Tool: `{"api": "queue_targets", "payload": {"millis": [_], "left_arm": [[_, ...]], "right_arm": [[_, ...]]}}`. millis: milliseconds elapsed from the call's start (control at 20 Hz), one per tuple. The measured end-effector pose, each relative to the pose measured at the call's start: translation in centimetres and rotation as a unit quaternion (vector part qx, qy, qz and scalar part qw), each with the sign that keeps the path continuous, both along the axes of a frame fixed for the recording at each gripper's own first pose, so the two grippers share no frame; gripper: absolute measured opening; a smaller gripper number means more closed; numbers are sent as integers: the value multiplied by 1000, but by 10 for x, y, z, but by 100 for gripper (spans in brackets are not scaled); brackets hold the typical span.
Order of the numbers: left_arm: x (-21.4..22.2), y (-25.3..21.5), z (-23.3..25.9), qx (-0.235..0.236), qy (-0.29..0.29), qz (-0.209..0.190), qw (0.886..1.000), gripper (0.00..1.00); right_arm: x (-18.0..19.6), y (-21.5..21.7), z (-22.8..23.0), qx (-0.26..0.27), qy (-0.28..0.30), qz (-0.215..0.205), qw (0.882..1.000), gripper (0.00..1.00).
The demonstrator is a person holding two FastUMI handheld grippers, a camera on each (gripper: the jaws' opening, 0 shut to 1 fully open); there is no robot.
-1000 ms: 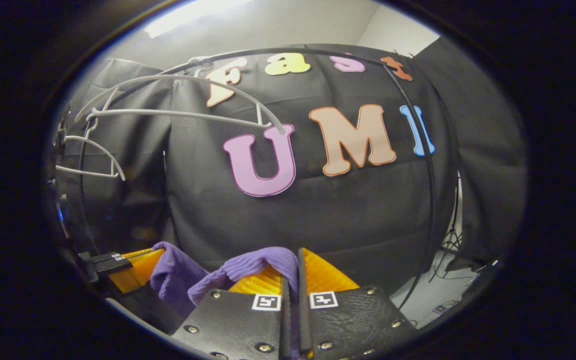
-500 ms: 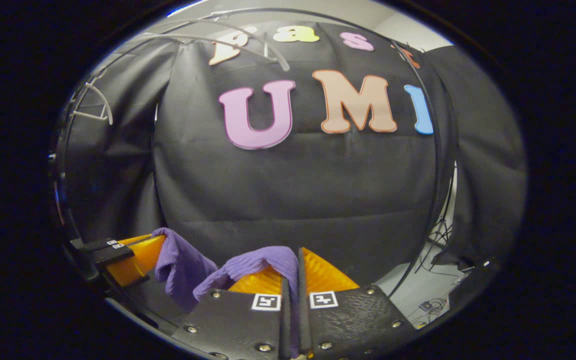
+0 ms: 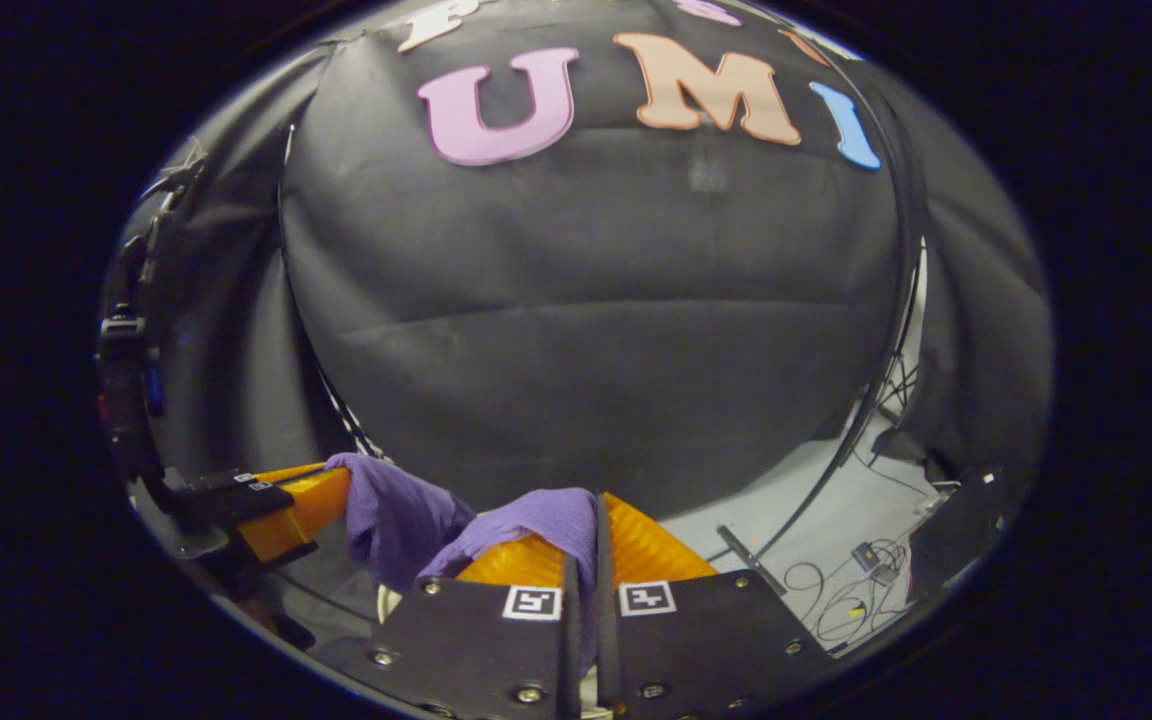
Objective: Grasp the clothes on the hanger with both hands and then place them into the laundry hamper below.
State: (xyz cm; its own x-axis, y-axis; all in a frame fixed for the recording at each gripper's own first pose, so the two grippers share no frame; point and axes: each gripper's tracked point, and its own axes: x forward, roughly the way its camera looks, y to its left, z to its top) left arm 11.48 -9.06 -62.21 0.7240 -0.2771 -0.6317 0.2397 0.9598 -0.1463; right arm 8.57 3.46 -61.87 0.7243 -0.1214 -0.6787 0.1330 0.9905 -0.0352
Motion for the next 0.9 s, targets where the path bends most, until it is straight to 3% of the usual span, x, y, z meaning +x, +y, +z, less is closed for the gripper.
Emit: {"api": "queue_targets", "payload": {"millis": [100,150,200,300,350,400,500,550,600,650,900], "left_arm": [[-12,-3,-31,3,49,-14,999,10],[-21,-4,-43,8,72,-24,997,6],[-31,-5,-56,11,88,-31,996,10],[-32,-4,-57,21,79,-39,996,12],[-31,-6,-51,24,67,-42,997,17],[-29,-6,-48,32,58,-46,997,20],[-25,0,-34,44,34,-39,998,71],[-23,-6,-28,35,30,-40,998,96],[-26,-7,-22,29,28,-36,999,99],[-26,-10,-17,21,28,-37,999,96],[-23,-16,19,6,2,-30,1000,96]], "right_arm": [[-11,1,-22,4,31,0,1000,7],[-18,0,-33,3,44,-1,999,7],[-23,-3,-39,2,55,-6,998,7],[-24,-7,-51,-1,66,-20,998,7],[-28,-9,-54,-1,71,-24,997,17],[-29,-12,-51,-1,70,-27,997,44],[-21,-18,-40,-1,53,-36,998,100],[-20,-20,-30,-4,46,-38,998,100],[-17,-21,-22,-8,38,-38,999,100],[-17,-21,-15,-12,32,-38,999,96],[-22,-24,14,-6,12,-38,999,100]]}}
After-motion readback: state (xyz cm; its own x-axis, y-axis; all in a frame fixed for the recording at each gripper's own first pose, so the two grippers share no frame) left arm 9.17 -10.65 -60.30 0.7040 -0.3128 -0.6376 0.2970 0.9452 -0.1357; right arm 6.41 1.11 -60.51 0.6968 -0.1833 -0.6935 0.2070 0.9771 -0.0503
